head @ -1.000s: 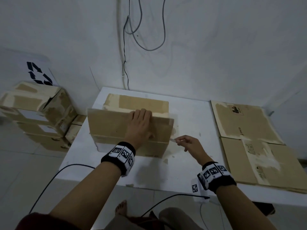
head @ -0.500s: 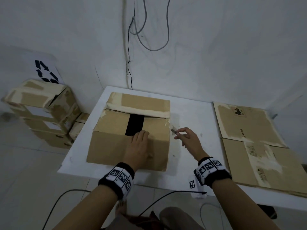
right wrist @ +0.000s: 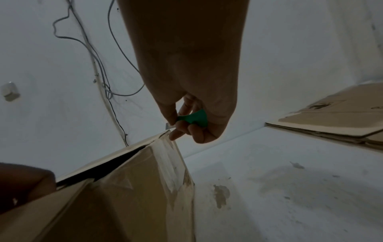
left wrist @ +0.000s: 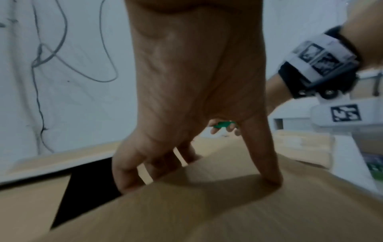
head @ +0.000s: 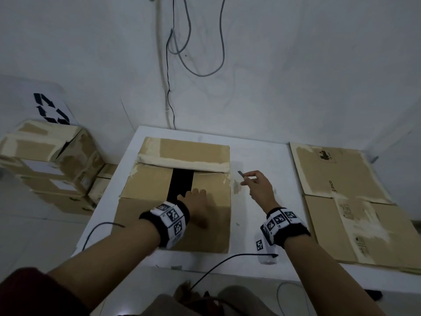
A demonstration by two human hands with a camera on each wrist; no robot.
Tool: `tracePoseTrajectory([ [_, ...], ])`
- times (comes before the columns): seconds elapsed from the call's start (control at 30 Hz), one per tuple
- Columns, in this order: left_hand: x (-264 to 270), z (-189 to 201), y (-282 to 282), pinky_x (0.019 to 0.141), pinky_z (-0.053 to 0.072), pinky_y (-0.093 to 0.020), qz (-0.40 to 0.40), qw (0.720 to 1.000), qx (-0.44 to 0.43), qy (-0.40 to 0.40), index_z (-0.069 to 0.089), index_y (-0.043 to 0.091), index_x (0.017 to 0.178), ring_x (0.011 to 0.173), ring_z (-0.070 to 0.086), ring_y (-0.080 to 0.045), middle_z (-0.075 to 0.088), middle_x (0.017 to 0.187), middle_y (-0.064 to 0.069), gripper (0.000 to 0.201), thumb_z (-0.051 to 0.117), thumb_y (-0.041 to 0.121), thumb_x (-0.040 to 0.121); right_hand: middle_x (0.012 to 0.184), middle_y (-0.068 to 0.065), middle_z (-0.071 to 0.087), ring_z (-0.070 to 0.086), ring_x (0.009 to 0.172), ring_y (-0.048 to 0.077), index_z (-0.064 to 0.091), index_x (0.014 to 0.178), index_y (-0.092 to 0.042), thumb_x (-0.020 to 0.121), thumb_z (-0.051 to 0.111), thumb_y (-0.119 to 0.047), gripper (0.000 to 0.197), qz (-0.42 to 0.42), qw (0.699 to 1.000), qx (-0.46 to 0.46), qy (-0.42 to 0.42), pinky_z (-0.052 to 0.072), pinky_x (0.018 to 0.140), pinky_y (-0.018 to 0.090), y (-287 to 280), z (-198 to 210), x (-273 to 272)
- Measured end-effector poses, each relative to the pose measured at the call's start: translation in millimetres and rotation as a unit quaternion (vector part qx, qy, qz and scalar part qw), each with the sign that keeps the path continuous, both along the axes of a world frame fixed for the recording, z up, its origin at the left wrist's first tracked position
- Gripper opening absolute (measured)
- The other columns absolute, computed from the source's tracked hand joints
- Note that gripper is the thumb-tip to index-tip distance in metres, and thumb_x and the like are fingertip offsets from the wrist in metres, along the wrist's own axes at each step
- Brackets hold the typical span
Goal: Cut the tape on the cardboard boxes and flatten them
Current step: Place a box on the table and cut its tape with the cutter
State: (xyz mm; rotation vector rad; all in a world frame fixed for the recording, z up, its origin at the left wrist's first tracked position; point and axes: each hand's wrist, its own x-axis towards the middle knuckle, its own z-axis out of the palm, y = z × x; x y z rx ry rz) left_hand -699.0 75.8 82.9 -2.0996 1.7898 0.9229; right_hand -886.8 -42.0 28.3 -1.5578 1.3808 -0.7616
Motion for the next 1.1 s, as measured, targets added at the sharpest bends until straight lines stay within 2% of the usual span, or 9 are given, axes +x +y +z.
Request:
tracePoseTrajectory([
  [0.07, 7, 14, -20, 0.085, 0.041, -0.034, 0.026, 0.990, 0.055, 0.131, 0.050, 0.003, 0.131, 0.107, 0.052, -0.033, 0.050, 0.126, -0.024, 0.049, 0.061, 0.031, 0.093, 0.090, 0.001, 0.070, 0.053, 0.061, 0.004, 0.061, 0.100, -0.019, 0.098, 0.057, -0.020, 0.005, -0.001, 1.000, 0.002, -0.003, 0.040, 0.048, 0.012, -7, 1, 6],
  [0.13, 12, 16, -39, 0.076, 0.040, -0.030, 0.151, 0.943, 0.052, 0.291, 0.060, 0.013, 0.117, 0.082, 0.050, -0.022, 0.053, 0.101, -0.016, 0.028, 0.059, 0.030, 0.095, 0.089, 0.002, 0.069, 0.053, 0.062, 0.009, 0.062, 0.101, -0.018, 0.097, 0.060, -0.025, 0.009, -0.013, 1.000, 0.007, -0.006, 0.040, 0.046, 0.011, -15, 1, 10],
  [0.3, 9, -17, -84, 0.072, 0.047, -0.024, 0.482, 0.671, -0.028, 0.562, 0.052, 0.010, 0.113, 0.083, 0.051, -0.017, 0.051, 0.091, -0.004, 0.023, 0.059, 0.019, 0.094, 0.083, -0.003, 0.072, 0.053, 0.061, 0.003, 0.065, 0.104, -0.021, 0.093, 0.066, -0.032, 0.016, -0.037, 0.999, 0.014, -0.008, 0.040, 0.057, 0.020, -33, -6, 21],
  [0.37, 6, -27, -94, 0.090, 0.049, -0.025, 0.532, 0.560, -0.046, 0.633, 0.051, 0.009, 0.115, 0.100, 0.056, -0.018, 0.055, 0.104, -0.007, 0.022, 0.057, 0.015, 0.095, 0.084, -0.003, 0.072, 0.052, 0.059, 0.000, 0.066, 0.104, -0.021, 0.093, 0.066, -0.032, 0.016, -0.041, 0.999, 0.017, -0.011, 0.039, 0.059, 0.021, -38, -8, 27],
  [0.47, 3, -38, -100, 0.098, 0.046, -0.028, 0.563, 0.464, -0.069, 0.680, 0.053, 0.004, 0.114, 0.106, 0.057, -0.019, 0.056, 0.120, -0.011, 0.020, 0.057, 0.008, 0.095, 0.083, -0.004, 0.072, 0.053, 0.057, -0.004, 0.066, 0.104, -0.022, 0.093, 0.064, -0.029, 0.013, -0.039, 0.999, 0.016, -0.007, 0.038, 0.060, 0.021, -43, -9, 33],
  [0.57, 4, -47, -102, 0.092, 0.049, -0.032, 0.561, 0.436, -0.064, 0.701, 0.049, 0.000, 0.127, 0.104, 0.059, -0.023, 0.056, 0.128, -0.016, 0.033, 0.055, 0.002, 0.094, 0.083, -0.006, 0.072, 0.054, 0.058, -0.005, 0.066, 0.104, -0.023, 0.094, 0.063, -0.028, 0.011, -0.038, 0.999, 0.019, -0.003, 0.038, 0.060, 0.023, -45, -10, 35],
  [0.77, 10, -49, -107, 0.095, 0.048, -0.039, 0.559, 0.417, -0.042, 0.716, 0.056, 0.000, 0.102, 0.094, 0.060, -0.024, 0.061, 0.107, -0.016, 0.009, 0.051, -0.002, 0.095, 0.083, -0.002, 0.072, 0.052, 0.053, -0.006, 0.068, 0.102, -0.022, 0.094, 0.064, -0.029, 0.012, -0.037, 0.999, 0.025, -0.011, 0.037, 0.058, 0.023, -42, -10, 34],
  [0.9, 11, -49, -110, 0.096, 0.048, -0.041, 0.560, 0.410, -0.045, 0.719, 0.056, -0.001, 0.102, 0.094, 0.061, -0.025, 0.062, 0.103, -0.016, 0.010, 0.050, -0.004, 0.095, 0.082, -0.004, 0.073, 0.052, 0.063, 0.000, 0.068, 0.100, -0.025, 0.093, 0.064, -0.029, 0.009, -0.049, 0.999, 0.017, -0.012, 0.037, 0.057, 0.022, -45, -7, 36],
  [1.1, 13, -47, -111, 0.090, 0.052, -0.040, 0.561, 0.383, -0.056, 0.732, 0.058, 0.000, 0.102, 0.093, 0.061, -0.025, 0.063, 0.101, -0.014, 0.011, 0.050, -0.004, 0.095, 0.082, 0.000, 0.071, 0.049, 0.054, 0.000, 0.069, 0.101, -0.022, 0.093, 0.065, -0.026, 0.010, -0.040, 0.998, 0.045, -0.017, 0.035, 0.053, 0.022, -51, 1, 40],
])
